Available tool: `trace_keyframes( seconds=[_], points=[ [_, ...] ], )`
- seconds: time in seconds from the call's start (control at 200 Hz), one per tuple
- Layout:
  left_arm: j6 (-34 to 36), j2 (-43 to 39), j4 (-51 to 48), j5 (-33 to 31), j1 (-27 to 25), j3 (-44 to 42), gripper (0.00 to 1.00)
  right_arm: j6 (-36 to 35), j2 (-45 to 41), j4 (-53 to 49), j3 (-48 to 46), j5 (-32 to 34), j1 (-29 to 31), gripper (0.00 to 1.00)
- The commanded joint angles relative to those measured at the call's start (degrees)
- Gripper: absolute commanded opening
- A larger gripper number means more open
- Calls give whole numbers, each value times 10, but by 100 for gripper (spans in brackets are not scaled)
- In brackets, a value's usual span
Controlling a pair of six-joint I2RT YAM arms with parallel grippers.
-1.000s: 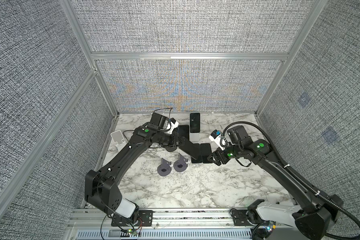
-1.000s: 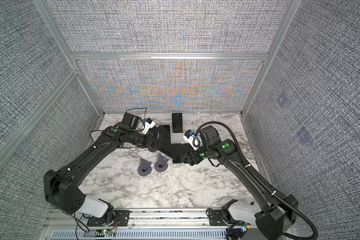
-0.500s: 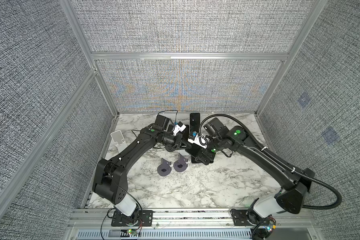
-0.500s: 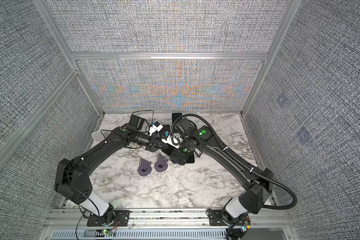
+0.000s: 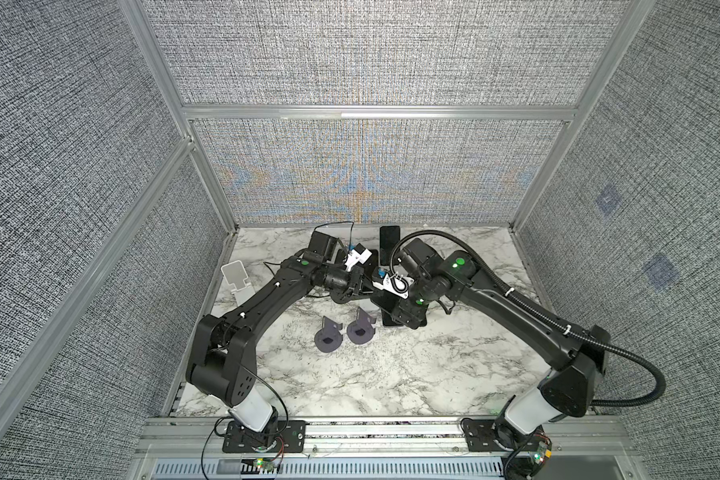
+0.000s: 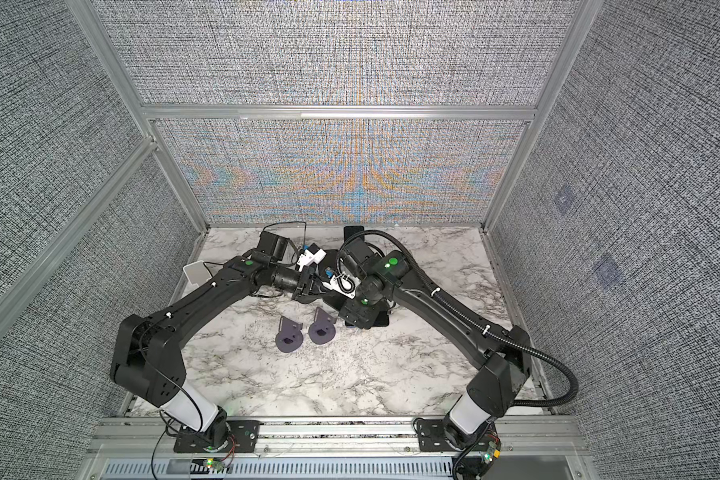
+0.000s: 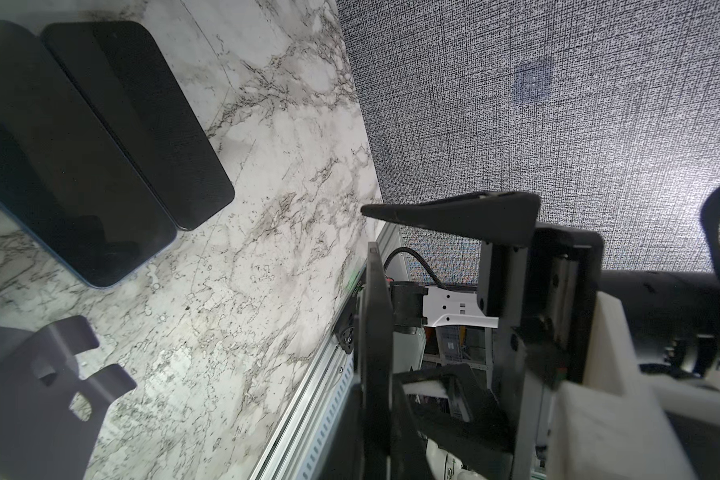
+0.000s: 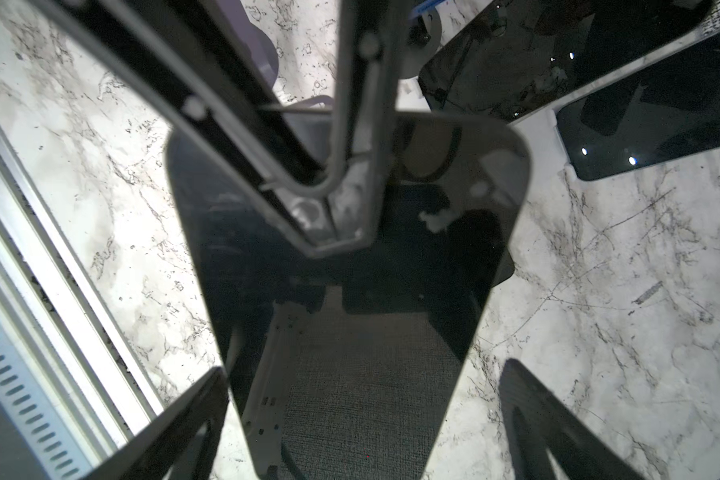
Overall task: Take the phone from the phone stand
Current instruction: 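Close the right gripper on a dark phone standing in a stand, then lift the dark phone off its stand with the right gripper while the left arm withdraws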
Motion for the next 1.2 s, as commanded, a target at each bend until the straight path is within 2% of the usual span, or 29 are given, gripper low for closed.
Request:
trace_keyframes(
  seconds=[0.0,0.46,1.01,1.191],
  points=[
    [-13,-2,42,23,3,-5,0,2,1,14,-3,4,0,90],
    [-22,-8,70,29,6,-19,0,0,-12,54,-26,-51,-19,76],
    [-43,-5,104,38,6,-30,0,-8,-19,99,-60,-79,-39,75],
    [-45,-3,105,38,6,-29,0,-6,-19,110,-63,-77,-45,63]
  ],
)
